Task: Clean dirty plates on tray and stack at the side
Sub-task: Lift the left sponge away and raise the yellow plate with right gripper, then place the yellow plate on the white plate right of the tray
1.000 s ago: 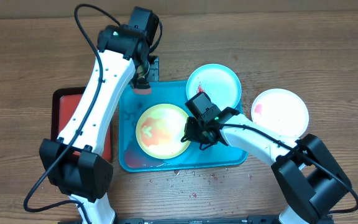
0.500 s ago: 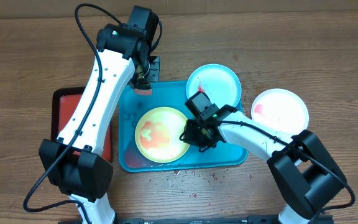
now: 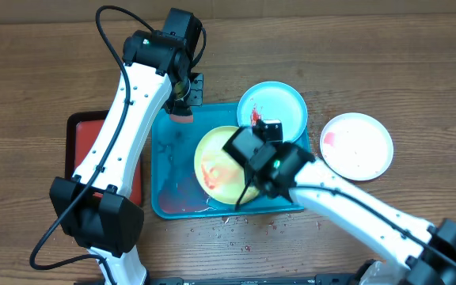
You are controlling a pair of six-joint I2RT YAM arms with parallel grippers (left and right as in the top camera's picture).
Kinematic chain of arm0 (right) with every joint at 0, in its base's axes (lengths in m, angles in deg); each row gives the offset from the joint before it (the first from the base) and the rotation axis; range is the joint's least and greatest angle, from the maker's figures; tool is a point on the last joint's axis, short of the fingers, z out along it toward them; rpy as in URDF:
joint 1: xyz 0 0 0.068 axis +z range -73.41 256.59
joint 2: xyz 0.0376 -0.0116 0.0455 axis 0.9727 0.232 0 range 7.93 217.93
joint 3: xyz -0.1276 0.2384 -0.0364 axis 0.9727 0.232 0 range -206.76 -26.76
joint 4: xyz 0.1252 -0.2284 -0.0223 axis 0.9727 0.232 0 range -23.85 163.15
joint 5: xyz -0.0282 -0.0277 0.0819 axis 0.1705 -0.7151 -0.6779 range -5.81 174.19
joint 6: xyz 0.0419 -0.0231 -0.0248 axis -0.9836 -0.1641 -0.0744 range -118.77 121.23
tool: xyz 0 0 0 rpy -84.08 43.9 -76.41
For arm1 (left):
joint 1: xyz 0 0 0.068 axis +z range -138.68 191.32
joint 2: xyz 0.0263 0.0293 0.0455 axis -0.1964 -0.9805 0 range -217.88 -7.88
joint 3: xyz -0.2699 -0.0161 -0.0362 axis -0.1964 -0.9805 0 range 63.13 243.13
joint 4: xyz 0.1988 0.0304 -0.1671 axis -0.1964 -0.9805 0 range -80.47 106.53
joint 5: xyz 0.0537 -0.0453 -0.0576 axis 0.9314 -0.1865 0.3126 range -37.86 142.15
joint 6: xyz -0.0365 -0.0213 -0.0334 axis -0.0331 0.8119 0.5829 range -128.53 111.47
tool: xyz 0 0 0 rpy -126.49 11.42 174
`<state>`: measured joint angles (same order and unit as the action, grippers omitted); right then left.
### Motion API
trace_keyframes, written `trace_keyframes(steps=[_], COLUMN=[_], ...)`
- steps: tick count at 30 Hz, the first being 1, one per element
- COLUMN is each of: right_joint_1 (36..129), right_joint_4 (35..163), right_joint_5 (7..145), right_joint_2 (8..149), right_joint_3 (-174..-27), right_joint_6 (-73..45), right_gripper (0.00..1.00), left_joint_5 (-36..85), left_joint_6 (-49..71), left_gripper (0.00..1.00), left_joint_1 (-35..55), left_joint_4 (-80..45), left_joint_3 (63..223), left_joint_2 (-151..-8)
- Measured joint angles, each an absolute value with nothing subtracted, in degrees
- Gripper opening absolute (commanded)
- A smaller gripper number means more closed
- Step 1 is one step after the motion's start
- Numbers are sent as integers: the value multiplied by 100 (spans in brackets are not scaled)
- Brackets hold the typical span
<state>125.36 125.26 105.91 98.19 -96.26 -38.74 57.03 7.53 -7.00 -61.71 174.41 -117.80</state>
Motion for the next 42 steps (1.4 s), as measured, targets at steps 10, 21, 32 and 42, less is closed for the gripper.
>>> trace_keyframes(steps=[10, 21, 32, 42], right_joint_1=[13788, 14634, 14973, 14844], right_joint_4=[13554, 14054, 14286, 14321], right_joint_5=[13452, 15734, 17004, 15806], right_joint_2=[9716, 9716, 9716, 9714], right_joint_3=[-9626, -9626, -9626, -9626], right_joint_6=[-4656, -4982, -4997, -5618], right_gripper=[4, 4, 4, 4], left_joint_5=[5703, 5703, 5703, 5703], left_joint_6=[751, 751, 751, 753], left_gripper=[4, 4, 4, 4], left_joint_1=[-700, -700, -700, -700], left_joint_4=[-6197, -6256, -6275, -6278], left_joint_3=[17441, 17441, 17441, 17441], left_joint_2=[-11780, -11780, -11780, -11780])
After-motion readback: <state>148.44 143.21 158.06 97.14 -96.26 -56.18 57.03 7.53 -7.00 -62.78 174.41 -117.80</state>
